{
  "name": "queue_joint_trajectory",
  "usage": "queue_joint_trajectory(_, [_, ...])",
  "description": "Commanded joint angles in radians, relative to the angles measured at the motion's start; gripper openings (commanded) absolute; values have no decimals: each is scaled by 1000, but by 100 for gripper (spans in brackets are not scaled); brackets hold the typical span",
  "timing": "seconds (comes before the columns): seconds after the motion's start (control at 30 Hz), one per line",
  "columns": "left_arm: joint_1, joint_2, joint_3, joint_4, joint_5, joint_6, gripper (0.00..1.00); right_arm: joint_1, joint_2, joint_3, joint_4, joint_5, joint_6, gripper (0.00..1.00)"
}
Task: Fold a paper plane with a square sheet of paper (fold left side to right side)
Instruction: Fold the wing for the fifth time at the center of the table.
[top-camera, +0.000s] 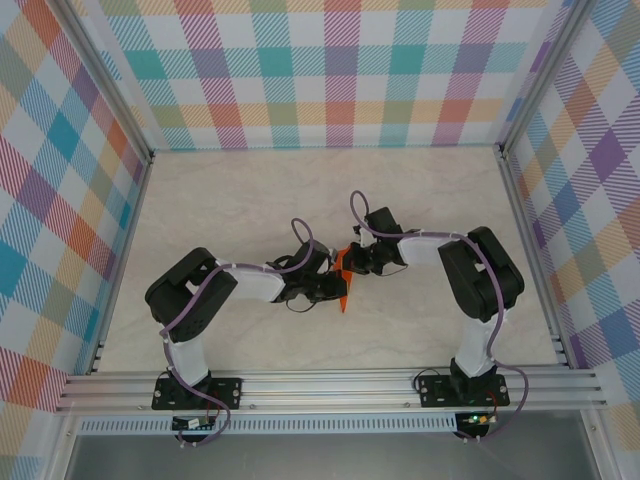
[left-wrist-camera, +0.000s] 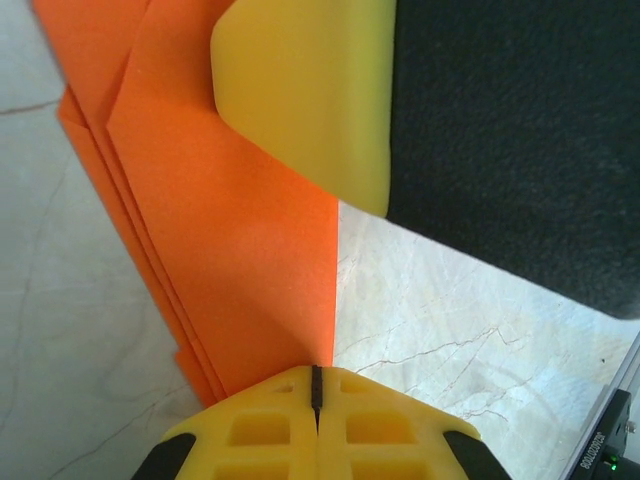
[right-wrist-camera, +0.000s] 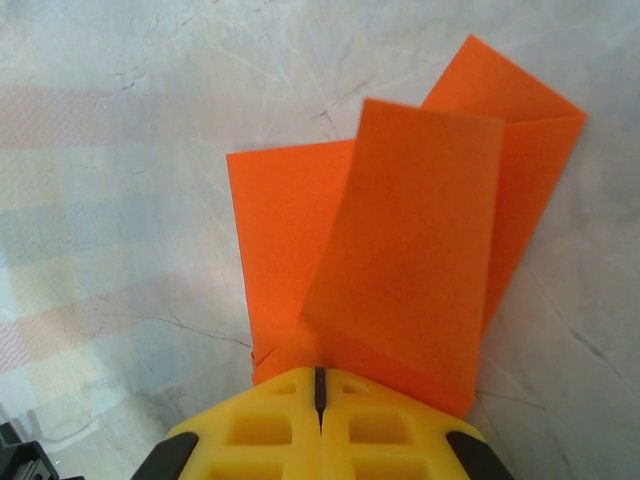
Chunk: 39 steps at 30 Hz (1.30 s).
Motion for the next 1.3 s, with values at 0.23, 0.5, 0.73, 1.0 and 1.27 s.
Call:
queue_joint_trajectory(0.23, [-18, 13, -45, -125, -34, 10, 2, -88, 56, 73, 58, 71, -87, 5])
queue_joint_trajectory(0.5, [-18, 10, -49, -122, -34, 10, 1, -137, 100, 131, 33, 62, -112, 5])
queue_joint_trajectory(0.73, [-17, 2, -49, -123, -34, 10, 1, -166, 87, 199, -19, 77, -137, 8])
queue_joint_trajectory(1.0, [-18, -13, -46, -129, -40, 10, 1, -170, -77, 135, -64, 78, -143, 13])
queue_joint_trajectory(1.27, [-17, -21, -43, -140, -49, 15, 1, -117, -236, -63, 11, 2, -28, 13])
